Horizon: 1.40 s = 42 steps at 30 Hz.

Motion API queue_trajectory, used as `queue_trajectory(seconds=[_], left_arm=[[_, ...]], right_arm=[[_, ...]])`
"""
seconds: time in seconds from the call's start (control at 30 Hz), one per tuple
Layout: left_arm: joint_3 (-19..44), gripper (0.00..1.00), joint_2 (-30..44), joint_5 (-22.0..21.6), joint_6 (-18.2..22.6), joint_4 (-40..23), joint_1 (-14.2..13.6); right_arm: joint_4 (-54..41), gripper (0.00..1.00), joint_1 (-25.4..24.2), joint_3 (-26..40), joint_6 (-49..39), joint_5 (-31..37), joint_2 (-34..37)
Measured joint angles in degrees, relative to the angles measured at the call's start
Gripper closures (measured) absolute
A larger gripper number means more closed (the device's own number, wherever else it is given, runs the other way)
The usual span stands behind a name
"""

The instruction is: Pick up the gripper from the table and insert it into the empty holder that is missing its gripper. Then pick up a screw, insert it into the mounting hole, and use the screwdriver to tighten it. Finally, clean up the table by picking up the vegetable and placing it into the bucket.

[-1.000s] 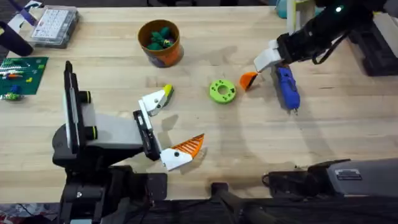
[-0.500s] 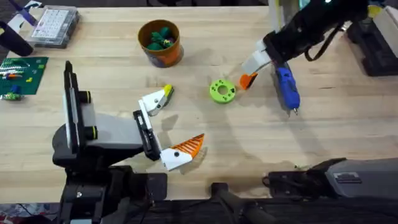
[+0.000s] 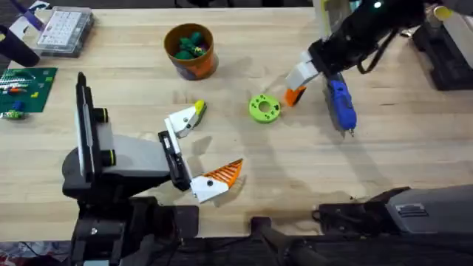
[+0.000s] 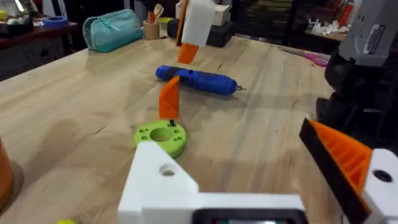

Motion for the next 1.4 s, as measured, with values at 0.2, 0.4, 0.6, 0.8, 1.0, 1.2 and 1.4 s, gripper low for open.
queue_trajectory(seconds=[0.2,0.4,0.6,0.8,1.0,1.2,1.4], left_arm=[[0.0,0.013,0.0,0.0,0.0,0.0,0.0],[0.0,0.013,0.0,0.0,0.0,0.0,0.0],[0.0,0.013,0.0,0.0,0.0,0.0,0.0],[0.0,0.013,0.0,0.0,0.0,0.0,0.0],[0.0,0.013,0.0,0.0,0.0,0.0,0.0],[0.0,0.013,0.0,0.0,0.0,0.0,0.0],[0.0,0.013,0.0,0.0,0.0,0.0,0.0]], right_arm=[[0.6,0.127,0.0,0.0,2.0,0.2,4.3],[4.2,0.127,0.0,-0.7,2.6,0.2,5.2],[6.9,0.127,0.0,-3.7,2.8,0.2,5.2],[9.4,0.127,0.0,-7.1,3.7,0.2,5.2],[11.4,0.127,0.0,-7.4,4.0,0.2,6.9],[11.8,0.127,0.0,-7.5,4.1,0.2,10.8],[11.8,0.143,0.0,-7.5,4.3,0.2,10.6]])
